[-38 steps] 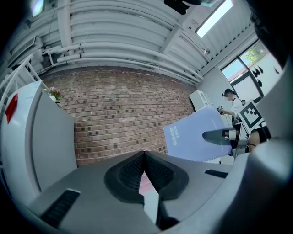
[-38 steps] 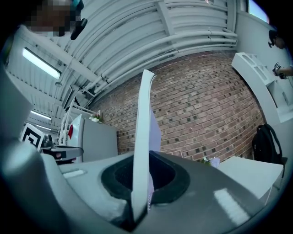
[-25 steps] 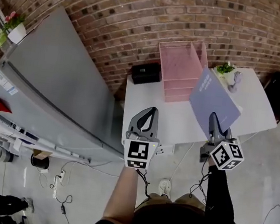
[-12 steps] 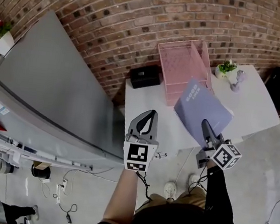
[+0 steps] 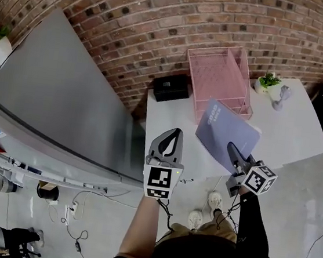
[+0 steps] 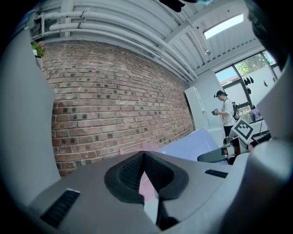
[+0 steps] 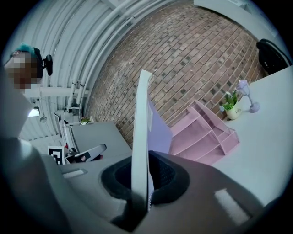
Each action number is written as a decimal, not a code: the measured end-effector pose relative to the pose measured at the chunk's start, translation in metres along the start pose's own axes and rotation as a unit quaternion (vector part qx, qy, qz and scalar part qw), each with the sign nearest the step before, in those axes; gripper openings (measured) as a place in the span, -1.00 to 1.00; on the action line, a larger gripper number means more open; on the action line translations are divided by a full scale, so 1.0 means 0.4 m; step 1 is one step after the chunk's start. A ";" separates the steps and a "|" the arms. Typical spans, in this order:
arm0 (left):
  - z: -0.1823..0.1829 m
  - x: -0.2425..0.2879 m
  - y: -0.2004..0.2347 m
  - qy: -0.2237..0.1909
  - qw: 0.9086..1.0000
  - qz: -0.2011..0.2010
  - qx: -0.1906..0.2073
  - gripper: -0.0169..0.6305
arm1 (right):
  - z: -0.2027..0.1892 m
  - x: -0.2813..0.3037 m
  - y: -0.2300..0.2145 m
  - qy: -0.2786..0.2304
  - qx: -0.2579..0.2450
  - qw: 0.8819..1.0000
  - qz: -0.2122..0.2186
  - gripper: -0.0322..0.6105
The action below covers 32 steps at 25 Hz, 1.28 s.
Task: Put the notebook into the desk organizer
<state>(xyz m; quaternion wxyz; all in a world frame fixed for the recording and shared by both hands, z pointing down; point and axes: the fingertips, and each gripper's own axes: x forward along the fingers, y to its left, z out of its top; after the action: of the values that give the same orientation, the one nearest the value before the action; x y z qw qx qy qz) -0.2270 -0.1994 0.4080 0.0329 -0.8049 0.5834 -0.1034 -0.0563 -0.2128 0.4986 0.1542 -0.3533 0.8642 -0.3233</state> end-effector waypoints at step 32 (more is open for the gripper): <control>0.011 0.337 -0.048 0.037 0.995 0.088 0.035 -0.92 | 0.104 0.090 -0.410 0.054 0.279 0.958 0.020 -0.81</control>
<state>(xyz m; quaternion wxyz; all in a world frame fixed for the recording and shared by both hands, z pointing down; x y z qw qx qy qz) -0.1679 -0.3211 0.4244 0.0483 -0.7445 0.6488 -0.1499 0.0227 -0.3459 0.5761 0.2062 -0.2612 0.7532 -0.5674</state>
